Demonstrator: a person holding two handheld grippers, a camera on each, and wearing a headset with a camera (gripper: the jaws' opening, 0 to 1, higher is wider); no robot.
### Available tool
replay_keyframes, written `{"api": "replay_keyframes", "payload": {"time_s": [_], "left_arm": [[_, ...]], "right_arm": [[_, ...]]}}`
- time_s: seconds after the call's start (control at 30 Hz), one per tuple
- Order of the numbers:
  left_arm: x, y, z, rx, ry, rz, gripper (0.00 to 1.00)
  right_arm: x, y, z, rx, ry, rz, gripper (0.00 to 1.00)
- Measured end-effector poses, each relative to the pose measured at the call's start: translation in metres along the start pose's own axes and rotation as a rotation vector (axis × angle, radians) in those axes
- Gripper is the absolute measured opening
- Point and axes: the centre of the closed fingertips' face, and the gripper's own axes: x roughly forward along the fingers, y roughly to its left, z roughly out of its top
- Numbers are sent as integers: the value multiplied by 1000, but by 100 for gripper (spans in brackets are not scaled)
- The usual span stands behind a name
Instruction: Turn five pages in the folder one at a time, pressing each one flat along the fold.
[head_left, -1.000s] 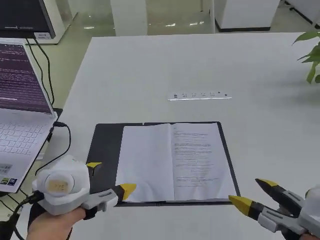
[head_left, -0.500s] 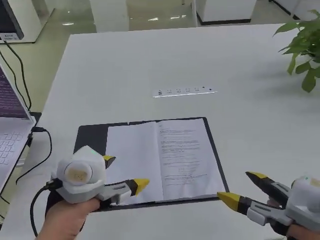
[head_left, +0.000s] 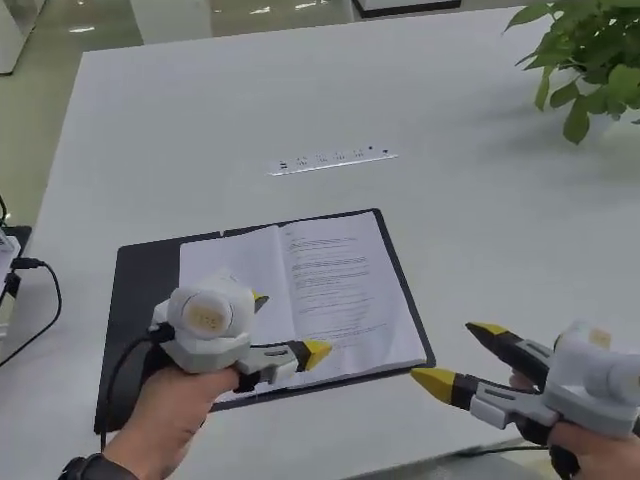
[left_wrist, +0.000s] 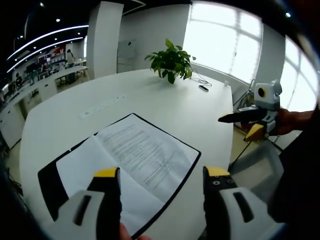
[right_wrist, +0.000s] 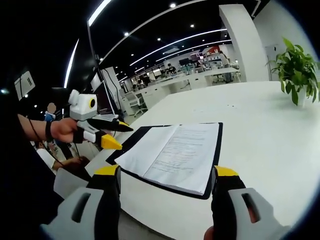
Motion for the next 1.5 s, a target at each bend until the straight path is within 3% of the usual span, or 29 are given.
{"api": "replay_keyframes", "payload": {"time_s": [0.13, 0.4, 0.8, 1.13, 1.27, 1.43, 1.5], "left_arm": [[19, -17, -2, 29, 29, -48, 66], [49, -37, -6, 65, 75, -109, 64], [97, -42, -14, 137, 151, -137, 61], [144, -52, -32, 207, 234, -136, 62], [155, -51, -38, 219, 253, -125, 62], [159, -44, -50, 261, 291, -91, 59], [160, -44, -52, 256, 286, -91, 59]], "right_arm": [[0, 0, 0, -2, 3, 2, 74], [-4, 0, 3, 5, -4, -5, 74], [-16, -7, -7, 47, -10, -19, 72], [-14, -8, -14, 39, 19, -1, 71], [-13, -10, -16, 49, 23, 3, 71], [-13, -11, -20, 44, 42, 12, 70], [-12, -11, -22, 46, 48, 15, 70]]}}
